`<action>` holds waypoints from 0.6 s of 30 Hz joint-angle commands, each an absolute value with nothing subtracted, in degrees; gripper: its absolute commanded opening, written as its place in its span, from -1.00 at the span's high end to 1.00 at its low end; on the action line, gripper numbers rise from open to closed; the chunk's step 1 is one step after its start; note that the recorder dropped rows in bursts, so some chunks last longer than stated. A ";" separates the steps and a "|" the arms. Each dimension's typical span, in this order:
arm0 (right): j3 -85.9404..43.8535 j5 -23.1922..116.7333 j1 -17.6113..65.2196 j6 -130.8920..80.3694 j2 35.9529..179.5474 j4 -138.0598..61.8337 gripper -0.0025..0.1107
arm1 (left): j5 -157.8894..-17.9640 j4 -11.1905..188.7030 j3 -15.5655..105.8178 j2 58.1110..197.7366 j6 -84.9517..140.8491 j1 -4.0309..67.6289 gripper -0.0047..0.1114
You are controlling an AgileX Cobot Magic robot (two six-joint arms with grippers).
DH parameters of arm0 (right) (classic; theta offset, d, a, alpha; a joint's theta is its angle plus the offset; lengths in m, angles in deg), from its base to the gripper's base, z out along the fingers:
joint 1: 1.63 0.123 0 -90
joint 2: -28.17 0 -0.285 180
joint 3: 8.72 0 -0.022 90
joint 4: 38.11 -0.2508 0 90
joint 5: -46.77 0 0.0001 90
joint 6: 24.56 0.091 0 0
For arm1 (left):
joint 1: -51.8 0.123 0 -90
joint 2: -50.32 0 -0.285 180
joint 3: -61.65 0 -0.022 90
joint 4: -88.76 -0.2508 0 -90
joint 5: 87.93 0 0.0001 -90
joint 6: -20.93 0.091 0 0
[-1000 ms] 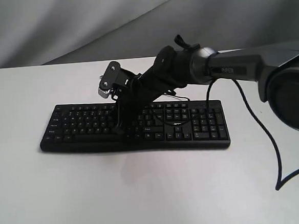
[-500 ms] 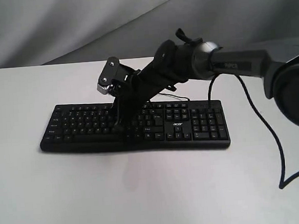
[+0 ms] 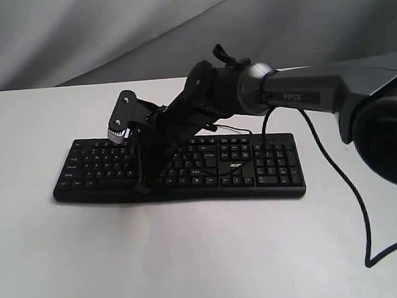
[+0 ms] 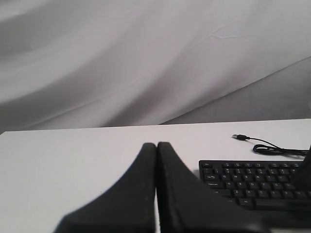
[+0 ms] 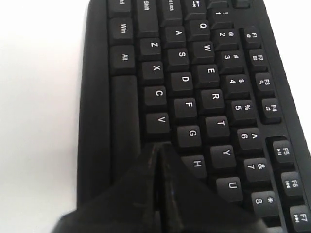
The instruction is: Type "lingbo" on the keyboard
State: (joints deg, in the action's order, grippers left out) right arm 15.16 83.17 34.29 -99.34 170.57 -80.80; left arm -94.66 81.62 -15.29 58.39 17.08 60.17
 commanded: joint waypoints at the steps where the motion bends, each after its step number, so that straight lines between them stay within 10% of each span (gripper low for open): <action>1: 15.53 82.74 34.33 -99.17 171.00 -80.32 0.96 | -94.17 81.60 -15.57 58.11 16.96 59.79 0.91; 18: 15.53 80.62 34.33 -99.17 171.65 -80.06 0.96 | -94.17 81.60 -15.57 58.11 16.96 59.79 0.91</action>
